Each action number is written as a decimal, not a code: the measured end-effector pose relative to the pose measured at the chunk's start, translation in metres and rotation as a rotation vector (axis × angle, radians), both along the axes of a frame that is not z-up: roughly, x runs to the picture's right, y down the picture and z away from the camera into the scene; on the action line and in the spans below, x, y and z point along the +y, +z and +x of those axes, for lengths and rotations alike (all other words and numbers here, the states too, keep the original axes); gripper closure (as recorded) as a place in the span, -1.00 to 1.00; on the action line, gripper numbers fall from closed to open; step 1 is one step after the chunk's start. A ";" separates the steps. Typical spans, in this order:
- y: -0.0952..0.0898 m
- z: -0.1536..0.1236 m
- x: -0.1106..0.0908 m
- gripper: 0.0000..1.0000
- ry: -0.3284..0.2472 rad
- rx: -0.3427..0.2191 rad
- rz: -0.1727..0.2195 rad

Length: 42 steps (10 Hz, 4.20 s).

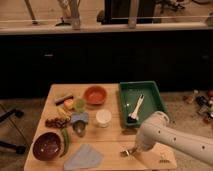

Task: Place fork in paper cup

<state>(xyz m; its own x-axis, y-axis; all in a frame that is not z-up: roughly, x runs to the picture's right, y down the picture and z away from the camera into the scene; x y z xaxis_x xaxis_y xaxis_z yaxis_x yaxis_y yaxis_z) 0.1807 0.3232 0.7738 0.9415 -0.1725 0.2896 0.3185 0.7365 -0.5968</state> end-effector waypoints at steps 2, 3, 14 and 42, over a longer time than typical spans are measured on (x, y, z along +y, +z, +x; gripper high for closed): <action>0.002 -0.001 0.000 1.00 0.004 0.001 0.005; 0.002 -0.002 0.000 1.00 0.002 0.001 0.003; -0.044 -0.011 -0.028 1.00 -0.030 -0.062 0.090; -0.022 -0.170 -0.199 1.00 -0.193 -0.182 0.101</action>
<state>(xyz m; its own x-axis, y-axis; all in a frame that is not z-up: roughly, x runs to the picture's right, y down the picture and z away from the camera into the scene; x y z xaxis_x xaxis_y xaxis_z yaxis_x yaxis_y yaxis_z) 0.0103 0.1241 0.7523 0.8226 -0.3798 0.4232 0.5536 0.7049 -0.4435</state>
